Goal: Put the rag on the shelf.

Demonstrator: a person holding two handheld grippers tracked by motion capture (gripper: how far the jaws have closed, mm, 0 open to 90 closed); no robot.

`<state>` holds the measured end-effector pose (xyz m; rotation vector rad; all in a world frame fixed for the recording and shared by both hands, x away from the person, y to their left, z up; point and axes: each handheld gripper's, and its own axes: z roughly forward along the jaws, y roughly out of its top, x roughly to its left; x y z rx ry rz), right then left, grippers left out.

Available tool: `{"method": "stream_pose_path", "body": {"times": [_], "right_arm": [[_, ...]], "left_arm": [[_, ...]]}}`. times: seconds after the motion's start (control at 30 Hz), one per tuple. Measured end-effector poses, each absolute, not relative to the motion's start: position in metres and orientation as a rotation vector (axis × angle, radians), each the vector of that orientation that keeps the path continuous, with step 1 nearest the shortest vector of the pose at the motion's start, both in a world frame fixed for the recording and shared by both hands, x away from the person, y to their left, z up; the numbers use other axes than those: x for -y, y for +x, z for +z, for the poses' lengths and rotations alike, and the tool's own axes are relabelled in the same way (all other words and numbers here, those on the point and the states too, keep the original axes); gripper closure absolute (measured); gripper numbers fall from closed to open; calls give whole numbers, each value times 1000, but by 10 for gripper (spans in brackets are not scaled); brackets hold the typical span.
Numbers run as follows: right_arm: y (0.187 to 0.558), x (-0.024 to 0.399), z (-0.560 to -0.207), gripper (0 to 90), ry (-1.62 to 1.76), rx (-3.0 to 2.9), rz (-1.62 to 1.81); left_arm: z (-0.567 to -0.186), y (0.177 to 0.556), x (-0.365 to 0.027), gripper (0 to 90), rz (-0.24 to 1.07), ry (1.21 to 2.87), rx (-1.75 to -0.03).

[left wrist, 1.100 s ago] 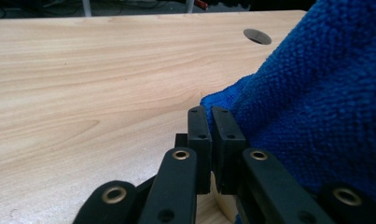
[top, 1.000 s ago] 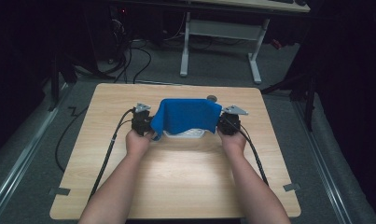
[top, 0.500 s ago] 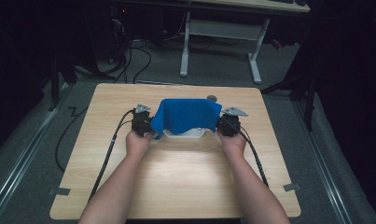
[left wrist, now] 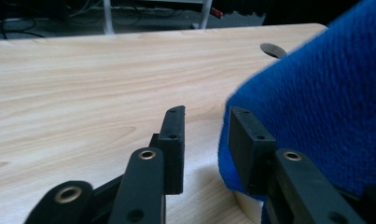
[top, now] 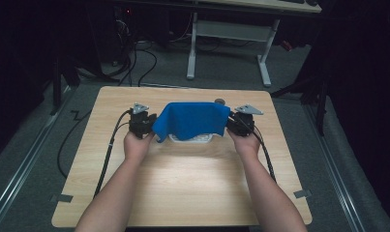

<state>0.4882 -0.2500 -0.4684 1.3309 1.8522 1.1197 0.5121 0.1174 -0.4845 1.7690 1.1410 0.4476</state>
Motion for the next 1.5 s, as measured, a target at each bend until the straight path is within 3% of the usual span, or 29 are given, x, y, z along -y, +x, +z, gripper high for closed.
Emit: {"method": "stream_pose_path", "body": {"times": [0.43, 1.13, 1.5], "right_arm": [[485, 259, -445, 555, 1308, -1803, 1137], [470, 272, -438, 504, 1305, -1808, 1070], [445, 273, -433, 490, 1254, -1816, 1092]], "left_arm": [[-457, 503, -140, 593, 518, 1702, -1155], [-454, 488, -163, 562, 537, 1688, -1174], [-454, 458, -171, 553, 596, 1708, -1153]]}}
